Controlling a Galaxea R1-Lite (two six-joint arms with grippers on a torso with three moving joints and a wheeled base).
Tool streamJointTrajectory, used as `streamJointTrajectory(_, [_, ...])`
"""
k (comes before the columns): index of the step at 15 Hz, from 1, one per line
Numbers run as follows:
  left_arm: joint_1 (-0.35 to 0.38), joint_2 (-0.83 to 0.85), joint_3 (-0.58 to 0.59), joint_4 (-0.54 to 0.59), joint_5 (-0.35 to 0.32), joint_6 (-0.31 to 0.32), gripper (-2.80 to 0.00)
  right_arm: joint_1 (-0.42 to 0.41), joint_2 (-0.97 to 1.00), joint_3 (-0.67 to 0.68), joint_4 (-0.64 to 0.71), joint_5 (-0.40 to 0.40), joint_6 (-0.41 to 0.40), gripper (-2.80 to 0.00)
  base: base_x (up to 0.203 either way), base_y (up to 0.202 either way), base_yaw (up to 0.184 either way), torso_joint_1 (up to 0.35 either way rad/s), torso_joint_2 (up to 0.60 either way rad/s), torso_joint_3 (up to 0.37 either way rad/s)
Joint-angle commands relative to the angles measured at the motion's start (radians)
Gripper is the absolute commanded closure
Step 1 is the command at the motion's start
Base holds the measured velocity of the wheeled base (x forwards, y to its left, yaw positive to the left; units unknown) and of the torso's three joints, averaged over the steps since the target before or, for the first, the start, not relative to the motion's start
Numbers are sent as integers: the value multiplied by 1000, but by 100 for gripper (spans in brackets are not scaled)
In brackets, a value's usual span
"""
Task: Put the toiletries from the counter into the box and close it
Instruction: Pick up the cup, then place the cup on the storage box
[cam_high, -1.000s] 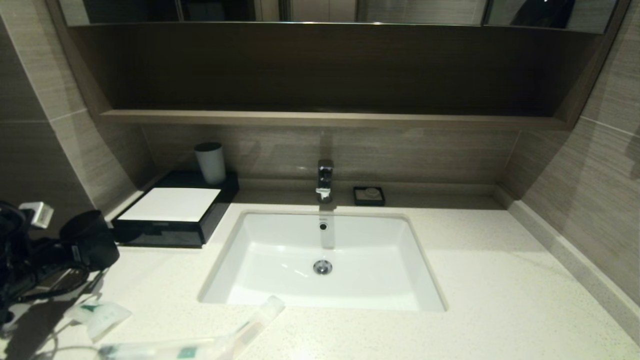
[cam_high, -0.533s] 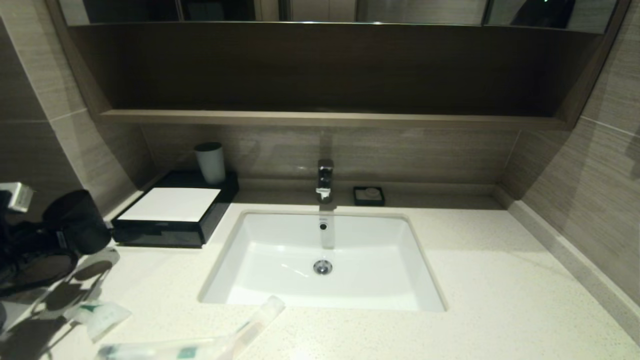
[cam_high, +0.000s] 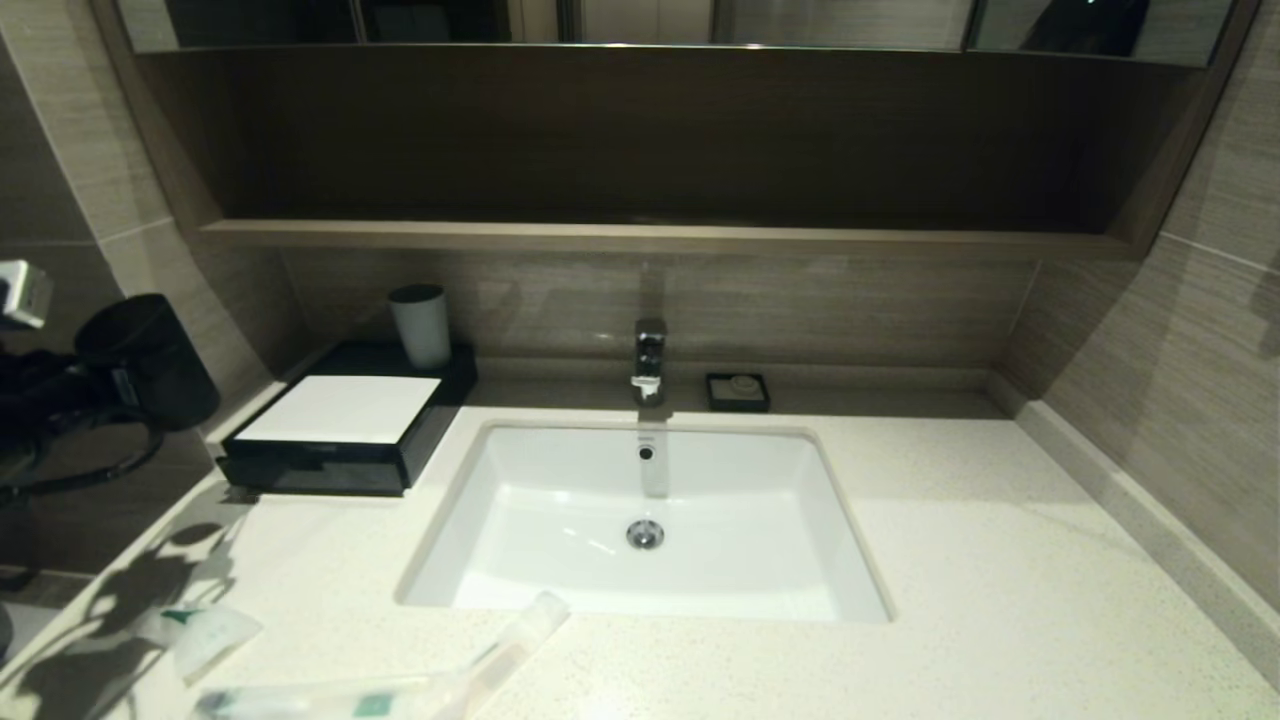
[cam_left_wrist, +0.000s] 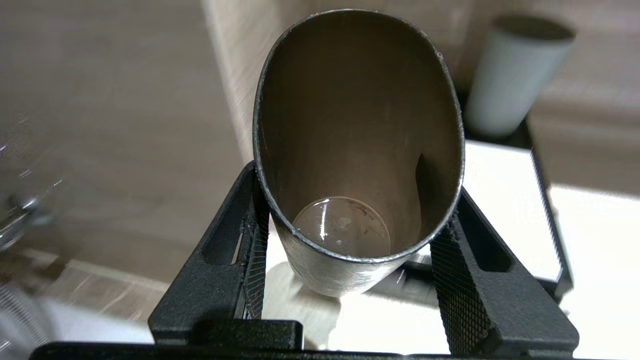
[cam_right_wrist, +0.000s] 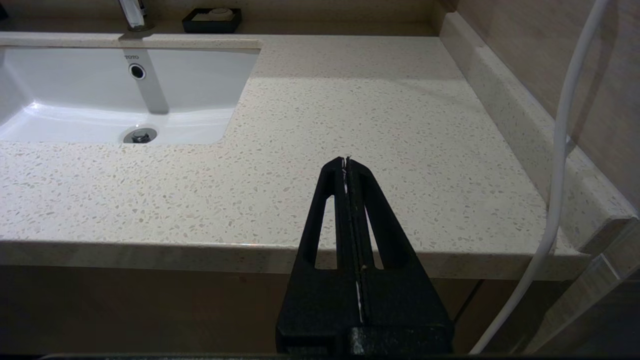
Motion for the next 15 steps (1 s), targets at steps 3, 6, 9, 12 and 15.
streamJointTrajectory(3, [-38,147,-154,9,14,-12,0,0,-1,1,0,0,0,0,0,0,0,0,0,0])
streamJointTrajectory(6, [-44,247,-294,65,19,-20,0,0,-1,-1,0,0,0,0,0,0,0,0,0,0])
streamJointTrajectory(9, [-50,275,-356,145,21,-58,0,0,-2,1,0,0,0,0,0,0,0,0,0,0])
streamJointTrajectory(12, [-82,313,-422,203,24,-77,0,0,-2,1,0,0,0,0,0,0,0,0,0,0])
streamJointTrajectory(15, [-104,329,-438,229,25,-77,0,0,0,0,0,0,0,0,0,0,0,0,0,0])
